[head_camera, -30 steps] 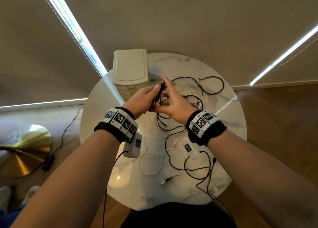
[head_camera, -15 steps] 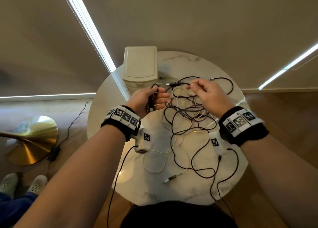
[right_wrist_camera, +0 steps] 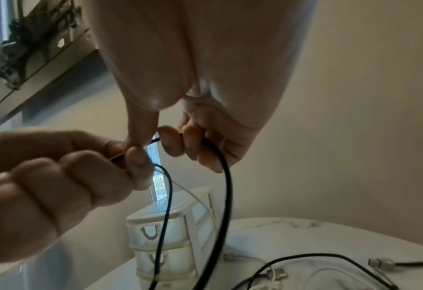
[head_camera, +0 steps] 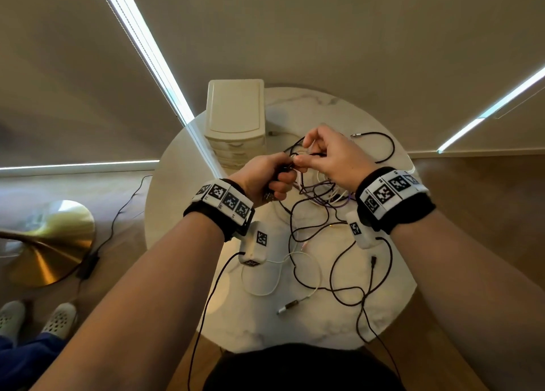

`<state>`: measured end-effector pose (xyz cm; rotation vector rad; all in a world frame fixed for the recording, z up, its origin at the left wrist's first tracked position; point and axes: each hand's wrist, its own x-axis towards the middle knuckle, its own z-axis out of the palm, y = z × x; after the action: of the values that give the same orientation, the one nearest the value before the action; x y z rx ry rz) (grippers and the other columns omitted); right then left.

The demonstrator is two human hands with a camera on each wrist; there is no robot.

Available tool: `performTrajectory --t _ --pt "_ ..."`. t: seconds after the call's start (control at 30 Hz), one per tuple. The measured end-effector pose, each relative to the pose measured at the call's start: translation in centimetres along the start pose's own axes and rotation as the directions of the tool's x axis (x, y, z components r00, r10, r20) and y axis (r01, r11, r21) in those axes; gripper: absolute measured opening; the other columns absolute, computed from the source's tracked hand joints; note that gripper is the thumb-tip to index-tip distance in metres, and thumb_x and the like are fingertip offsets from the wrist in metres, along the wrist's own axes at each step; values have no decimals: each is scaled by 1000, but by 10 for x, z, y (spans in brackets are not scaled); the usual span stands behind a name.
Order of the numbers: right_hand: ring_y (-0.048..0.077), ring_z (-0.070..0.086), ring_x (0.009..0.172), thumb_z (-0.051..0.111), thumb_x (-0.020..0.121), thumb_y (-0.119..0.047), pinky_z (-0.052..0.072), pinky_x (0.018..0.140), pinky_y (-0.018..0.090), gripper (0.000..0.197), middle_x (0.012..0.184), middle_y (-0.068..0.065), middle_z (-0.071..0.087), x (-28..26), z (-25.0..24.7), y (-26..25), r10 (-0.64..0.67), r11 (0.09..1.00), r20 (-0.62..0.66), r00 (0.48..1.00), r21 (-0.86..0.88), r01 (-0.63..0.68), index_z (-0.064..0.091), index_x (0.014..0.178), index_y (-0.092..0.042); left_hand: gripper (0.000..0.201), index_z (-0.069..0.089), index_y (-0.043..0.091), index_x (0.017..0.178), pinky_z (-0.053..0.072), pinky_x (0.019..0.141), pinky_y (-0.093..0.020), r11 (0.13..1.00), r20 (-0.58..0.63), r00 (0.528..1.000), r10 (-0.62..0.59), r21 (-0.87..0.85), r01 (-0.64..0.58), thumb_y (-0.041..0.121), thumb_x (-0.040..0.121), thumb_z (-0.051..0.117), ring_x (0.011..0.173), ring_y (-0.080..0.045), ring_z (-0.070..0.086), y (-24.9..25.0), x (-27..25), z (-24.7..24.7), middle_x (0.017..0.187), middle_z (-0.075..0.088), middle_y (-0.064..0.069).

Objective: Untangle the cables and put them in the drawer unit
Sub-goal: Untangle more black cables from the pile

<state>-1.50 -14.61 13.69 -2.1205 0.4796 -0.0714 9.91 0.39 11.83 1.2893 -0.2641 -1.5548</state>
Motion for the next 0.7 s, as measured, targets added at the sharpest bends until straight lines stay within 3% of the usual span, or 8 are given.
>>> performTrajectory --t 0.13,0.17,0.23,0.3,0.4,0.5,0.57,0.7 --pt "18 70 82 69 96 -16 57 81 33 17 91 1 70 1 -3 1 -43 988 8 999 150 42 61 109 -10 57 59 15 99 27 44 -22 970 22 999 25 239 -30 60 108 24 49 -10 20 1 0 1 62 22 5" --pt "11 69 81 68 97 -17 54 81 28 15 92 -5 69 0 -3 2 -55 986 16 998 158 52 62 109 -13 58 59 15 98 27 44 -21 965 32 999 35 258 -42 59 108 24 49 -10 20 4 -1 1 63 22 5" --pt "2 64 101 65 98 -28 46 94 24 13 110 -9 65 3 -1 9 -76 994 10 997 76 75 65 111 -28 55 60 15 94 26 43 -21 955 47 997 65 286 -76 55 110 26 48 -10 20 11 -5 0 62 23 5" --pt "8 60 117 55 104 -37 43 106 28 10 119 -8 65 6 1 11 -101 992 52 994 81 96 65 105 -36 50 60 14 90 27 42 -20 945 50 990 134 295 -143 48 111 30 47 -10 22 19 -8 0 59 27 6" --pt "28 69 83 39 109 -38 57 89 41 32 75 3 64 7 14 11 -47 942 60 997 333 24 60 90 -22 42 59 14 88 32 46 -21 929 7 960 279 252 -272 38 113 35 48 -10 29 32 -7 0 58 33 8" --pt "15 47 48 42 109 -35 50 55 26 32 56 -3 38 2 30 9 115 837 32 993 536 -115 51 88 -13 38 59 14 90 37 50 -21 919 -124 917 380 162 -359 35 113 37 50 -9 32 38 0 -6 60 36 8" --pt "8 36 45 43 109 -34 44 51 25 30 55 -8 36 -4 41 13 163 814 72 984 554 -175 50 88 -14 38 63 13 93 38 51 -22 909 -212 885 415 137 -394 34 112 39 50 -8 35 38 5 -11 59 40 9" --pt "9 36 50 46 107 -36 42 54 32 28 61 -7 38 -35 60 46 227 885 216 950 361 -294 53 89 -15 38 69 6 105 39 48 -20 830 -473 764 440 -112 -547 31 112 41 47 -4 41 53 6 -35 57 47 11"
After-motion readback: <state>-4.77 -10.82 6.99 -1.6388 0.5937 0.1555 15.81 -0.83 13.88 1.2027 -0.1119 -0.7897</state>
